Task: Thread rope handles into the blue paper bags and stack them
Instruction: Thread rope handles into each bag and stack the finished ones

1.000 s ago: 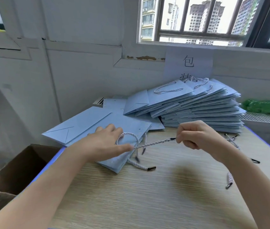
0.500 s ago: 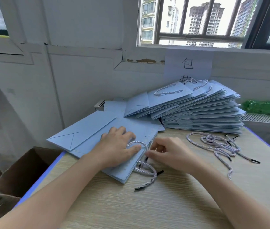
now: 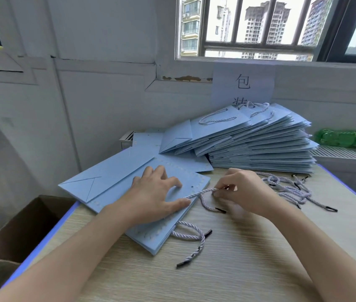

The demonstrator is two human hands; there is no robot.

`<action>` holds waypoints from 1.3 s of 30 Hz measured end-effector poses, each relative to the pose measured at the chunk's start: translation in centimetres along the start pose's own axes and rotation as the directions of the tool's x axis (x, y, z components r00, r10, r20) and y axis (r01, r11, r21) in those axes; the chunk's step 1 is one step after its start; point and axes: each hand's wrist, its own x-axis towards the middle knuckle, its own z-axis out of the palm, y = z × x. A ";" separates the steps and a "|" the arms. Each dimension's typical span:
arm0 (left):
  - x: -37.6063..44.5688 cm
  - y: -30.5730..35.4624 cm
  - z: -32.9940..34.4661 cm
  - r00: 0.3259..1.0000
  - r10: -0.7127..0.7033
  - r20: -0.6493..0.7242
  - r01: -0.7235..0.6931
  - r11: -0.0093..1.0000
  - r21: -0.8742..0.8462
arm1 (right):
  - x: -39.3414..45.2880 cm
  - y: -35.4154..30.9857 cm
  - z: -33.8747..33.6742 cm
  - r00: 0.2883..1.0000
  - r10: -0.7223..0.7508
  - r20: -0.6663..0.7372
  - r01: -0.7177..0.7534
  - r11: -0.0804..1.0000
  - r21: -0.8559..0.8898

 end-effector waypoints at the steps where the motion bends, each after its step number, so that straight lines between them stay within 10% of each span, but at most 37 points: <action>1: -0.1 0.0 0.0 1.000 0.007 0.000 -0.007 1.000 0.003 | 0.0 -0.1 0.0 1.000 -0.013 -0.002 0.013 1.000 -0.004; 11: -1.3 2.3 0.2 0.993 0.111 0.044 -0.115 0.988 0.101 | 0.1 -1.7 0.5 0.997 0.045 -0.057 -0.014 0.891 0.454; 39: -0.9 1.7 0.2 0.988 0.113 -0.101 -0.126 0.983 -0.130 | 1.1 -2.6 2.3 0.991 -0.072 -0.109 0.100 0.955 0.280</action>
